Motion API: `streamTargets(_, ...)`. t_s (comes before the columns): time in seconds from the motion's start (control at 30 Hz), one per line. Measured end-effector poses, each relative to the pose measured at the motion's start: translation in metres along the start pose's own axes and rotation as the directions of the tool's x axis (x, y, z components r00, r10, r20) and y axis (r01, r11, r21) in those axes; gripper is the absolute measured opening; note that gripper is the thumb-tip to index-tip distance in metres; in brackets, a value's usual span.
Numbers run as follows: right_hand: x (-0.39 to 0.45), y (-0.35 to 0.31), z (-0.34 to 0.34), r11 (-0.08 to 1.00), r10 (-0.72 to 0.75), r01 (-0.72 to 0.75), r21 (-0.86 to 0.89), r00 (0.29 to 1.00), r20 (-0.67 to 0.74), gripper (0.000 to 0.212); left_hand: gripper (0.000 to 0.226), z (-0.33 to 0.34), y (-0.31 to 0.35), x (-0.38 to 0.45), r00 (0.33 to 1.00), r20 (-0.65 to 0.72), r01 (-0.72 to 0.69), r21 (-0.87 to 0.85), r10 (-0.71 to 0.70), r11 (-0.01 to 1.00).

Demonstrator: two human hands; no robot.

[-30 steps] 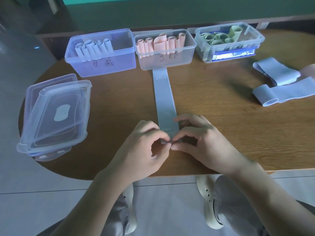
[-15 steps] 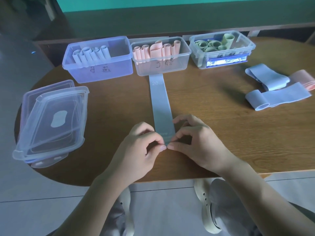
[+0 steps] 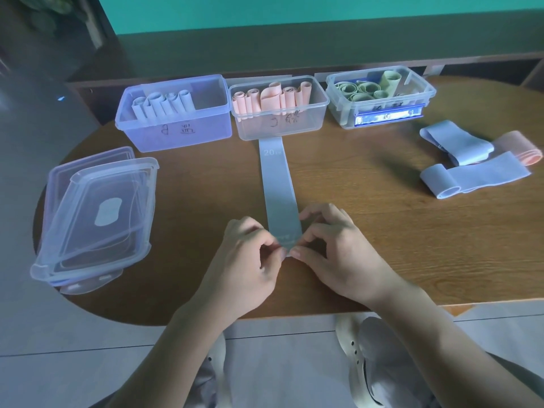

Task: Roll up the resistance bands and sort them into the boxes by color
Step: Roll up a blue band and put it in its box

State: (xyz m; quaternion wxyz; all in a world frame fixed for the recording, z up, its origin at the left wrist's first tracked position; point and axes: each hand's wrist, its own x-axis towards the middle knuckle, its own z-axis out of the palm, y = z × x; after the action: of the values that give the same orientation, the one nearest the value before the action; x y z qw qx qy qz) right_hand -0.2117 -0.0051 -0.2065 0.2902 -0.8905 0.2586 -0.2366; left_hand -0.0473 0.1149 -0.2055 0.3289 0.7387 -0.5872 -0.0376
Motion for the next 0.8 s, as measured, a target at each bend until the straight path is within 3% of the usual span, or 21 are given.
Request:
streamTargets(0.17, 0.002, -0.0015, -0.0013, 0.998, 0.052, -0.052, 0.02, 0.999, -0.015, 0.016, 0.016, 0.0005, 0.0035, -0.0002, 0.998, -0.01, 0.059, -0.026, -0.06, 0.998)
streamTargets(0.33, 0.0054, 0.0011, -0.0039, 1.0, -0.004, 0.004, -0.001, 1.0, -0.022, 0.018, 0.012, 0.0, 0.0027, 0.0027, 0.994, -0.052, 0.088, -0.08, -0.092, 0.993)
streamTargets(0.6, 0.0068, -0.0008, -0.0032, 0.997, 0.068, -0.069, -0.03, 0.997, -0.029, 0.024, 0.006, 0.0013, 0.0035, 0.0016, 0.991, -0.043, -0.126, 0.08, 0.13, 0.989)
streamTargets(0.8, 0.0082, -0.0014, -0.0007, 0.996, 0.069, -0.072, -0.052, 0.995, -0.067, 0.023, 0.006, -0.0033, 0.0019, -0.0043, 0.985, -0.043, -0.161, 0.078, 0.165, 0.984)
